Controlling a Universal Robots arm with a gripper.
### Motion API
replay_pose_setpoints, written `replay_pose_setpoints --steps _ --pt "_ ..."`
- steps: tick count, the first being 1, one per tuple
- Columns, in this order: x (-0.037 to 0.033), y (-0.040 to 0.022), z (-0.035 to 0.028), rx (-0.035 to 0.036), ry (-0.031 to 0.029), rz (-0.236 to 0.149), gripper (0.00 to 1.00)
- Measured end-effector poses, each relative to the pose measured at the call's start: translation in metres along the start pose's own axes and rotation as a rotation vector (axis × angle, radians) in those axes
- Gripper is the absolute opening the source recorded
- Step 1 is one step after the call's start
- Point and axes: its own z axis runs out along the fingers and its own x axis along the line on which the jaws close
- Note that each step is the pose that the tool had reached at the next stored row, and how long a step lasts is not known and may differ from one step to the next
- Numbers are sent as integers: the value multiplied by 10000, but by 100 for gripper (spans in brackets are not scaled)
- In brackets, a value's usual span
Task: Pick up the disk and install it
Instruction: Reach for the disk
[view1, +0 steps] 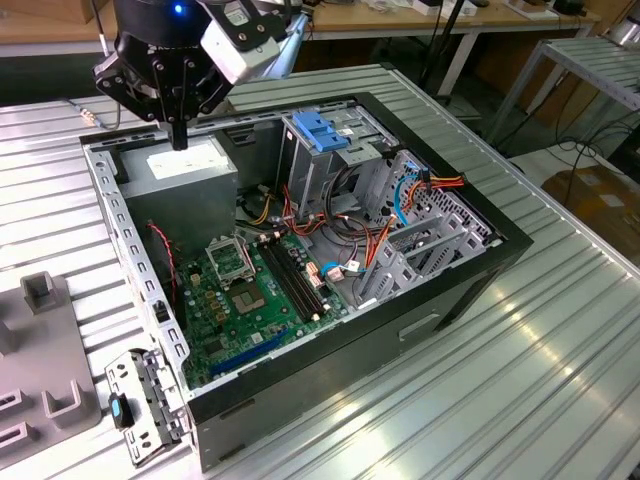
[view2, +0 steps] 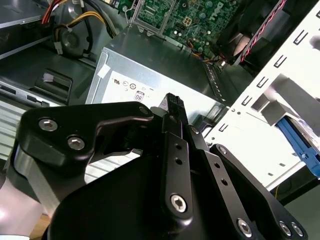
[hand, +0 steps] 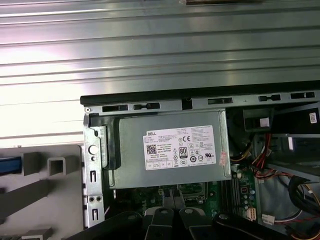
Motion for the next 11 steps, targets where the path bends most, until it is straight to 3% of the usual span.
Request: replay_pose_setpoints --steps 11 --pt "41 -3 -1 0 1 0 11"
